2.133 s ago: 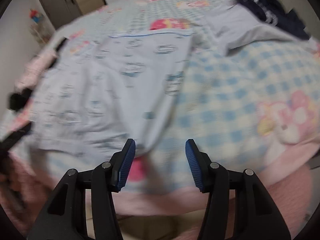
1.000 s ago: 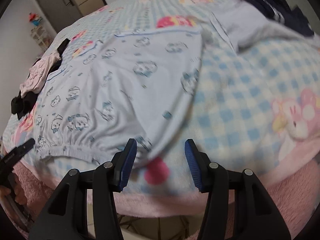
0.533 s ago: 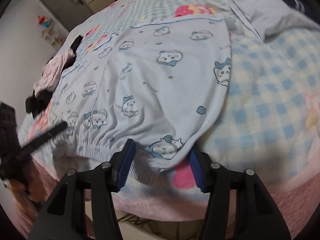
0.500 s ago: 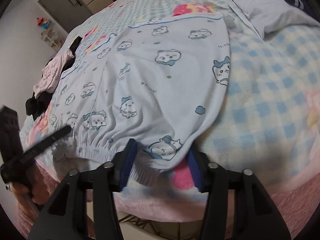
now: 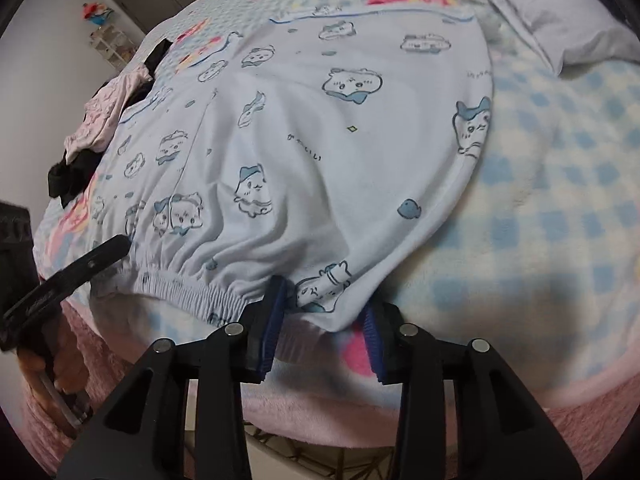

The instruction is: Fold clothes

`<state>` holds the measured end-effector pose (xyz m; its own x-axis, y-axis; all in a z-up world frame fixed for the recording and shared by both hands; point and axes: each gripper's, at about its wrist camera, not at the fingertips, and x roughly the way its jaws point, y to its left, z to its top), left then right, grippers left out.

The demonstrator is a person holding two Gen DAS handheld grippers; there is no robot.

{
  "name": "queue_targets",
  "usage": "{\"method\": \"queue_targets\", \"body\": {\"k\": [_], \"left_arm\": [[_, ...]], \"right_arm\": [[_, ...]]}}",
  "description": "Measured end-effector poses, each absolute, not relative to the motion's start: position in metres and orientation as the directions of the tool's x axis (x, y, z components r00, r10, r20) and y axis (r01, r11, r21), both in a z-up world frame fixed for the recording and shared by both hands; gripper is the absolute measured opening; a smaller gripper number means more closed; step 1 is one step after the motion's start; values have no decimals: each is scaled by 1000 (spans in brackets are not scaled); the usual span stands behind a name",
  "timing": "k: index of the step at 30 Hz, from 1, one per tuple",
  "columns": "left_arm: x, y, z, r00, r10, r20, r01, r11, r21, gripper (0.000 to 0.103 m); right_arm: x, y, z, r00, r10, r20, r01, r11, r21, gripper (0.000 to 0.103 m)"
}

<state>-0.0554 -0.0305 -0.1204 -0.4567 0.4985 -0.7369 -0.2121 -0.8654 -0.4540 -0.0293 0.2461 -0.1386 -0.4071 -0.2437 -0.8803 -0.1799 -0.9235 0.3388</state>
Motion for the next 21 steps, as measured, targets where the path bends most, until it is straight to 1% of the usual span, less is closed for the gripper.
{"method": "queue_targets", "body": {"k": [1,2,4,5,7,10,12,16,21], "left_arm": [[-54,-30,-119,-462,499,-734,-221,-866,-449,24],[-53,-30,-119,-464,496,-734,-223,-867,-445,24],[-53,-33,-120,-461,498,-735,-219,-866,-449,24],[-54,-34,-122,-458,503,-733,-214,-863,-458,24],[-57,-36,-124,-452,513,-730,-205,-856,-475,24],[-58,-35,-124,-429,555,-713,-224,-830,-511,24],[-59,-34,-124,-415,580,-701,-234,-813,-534,24],[-60,-38,-124,-423,581,-695,-218,-810,-545,24],[-62,-55,-125,-426,630,-649,-183,-763,-620,24]], "right_arm": [[-29,246,-137,-410,-253,-876,-183,-919,350,35],[-27,246,-133,-423,-264,-867,-173,-916,363,26],[-23,247,-127,-444,-272,-854,-164,-912,376,19],[-21,248,-125,-453,-270,-850,-166,-911,378,13],[-22,249,-119,-469,-270,-841,-166,-908,384,9],[-27,248,-107,-492,-277,-825,-148,-907,393,7],[-44,233,-97,-499,-286,-818,-103,-917,384,7],[-76,204,-77,-510,-306,-804,-14,-931,363,7],[-105,164,-98,-438,-347,-829,38,-929,369,7]]}}
